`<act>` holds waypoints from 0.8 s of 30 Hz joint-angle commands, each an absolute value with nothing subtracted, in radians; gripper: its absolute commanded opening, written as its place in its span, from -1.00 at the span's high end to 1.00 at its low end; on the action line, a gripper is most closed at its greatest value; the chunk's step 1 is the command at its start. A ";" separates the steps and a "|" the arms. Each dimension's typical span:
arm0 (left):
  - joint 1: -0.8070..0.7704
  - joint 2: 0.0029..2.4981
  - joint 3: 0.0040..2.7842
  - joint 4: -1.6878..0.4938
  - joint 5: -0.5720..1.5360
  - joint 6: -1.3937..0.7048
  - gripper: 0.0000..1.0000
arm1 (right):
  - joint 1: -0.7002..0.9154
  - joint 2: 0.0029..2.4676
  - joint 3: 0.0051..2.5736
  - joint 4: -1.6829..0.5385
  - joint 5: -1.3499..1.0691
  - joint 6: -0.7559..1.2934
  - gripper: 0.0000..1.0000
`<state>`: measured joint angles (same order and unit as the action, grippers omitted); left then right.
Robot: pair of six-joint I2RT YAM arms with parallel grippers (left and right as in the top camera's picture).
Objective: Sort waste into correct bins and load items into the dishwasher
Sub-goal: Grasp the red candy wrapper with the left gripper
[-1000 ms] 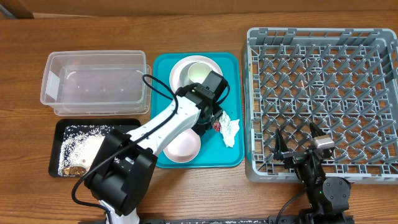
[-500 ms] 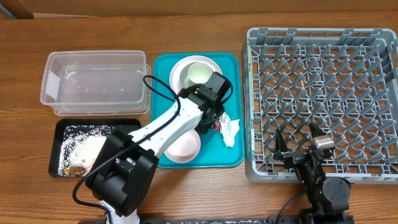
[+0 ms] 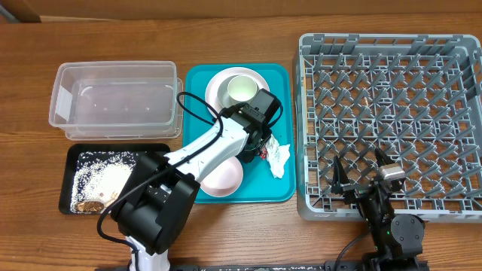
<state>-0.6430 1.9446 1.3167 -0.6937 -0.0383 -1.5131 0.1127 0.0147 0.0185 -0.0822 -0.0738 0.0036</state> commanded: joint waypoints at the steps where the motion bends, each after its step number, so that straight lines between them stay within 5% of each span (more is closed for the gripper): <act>1: -0.649 1.959 1.309 -0.694 -0.071 -1.525 0.24 | 0.110 0.004 0.008 -0.077 -0.072 0.005 -1.00; 10: -0.649 1.959 1.309 -0.700 -0.081 -1.522 0.59 | 0.110 0.004 0.008 -0.077 -0.072 0.005 -1.00; 20: -0.650 1.959 1.309 -0.710 -0.069 -1.514 0.42 | 0.110 0.004 0.008 -0.077 -0.072 0.005 -1.00; 24: -0.651 1.959 1.298 -0.709 -0.069 -1.507 0.69 | 0.110 0.004 0.008 -0.077 -0.072 0.005 -1.00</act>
<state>-0.6430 1.9446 1.3155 -0.7067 -0.0566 -1.5127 0.1127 0.0147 0.0185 -0.0822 -0.0742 0.0032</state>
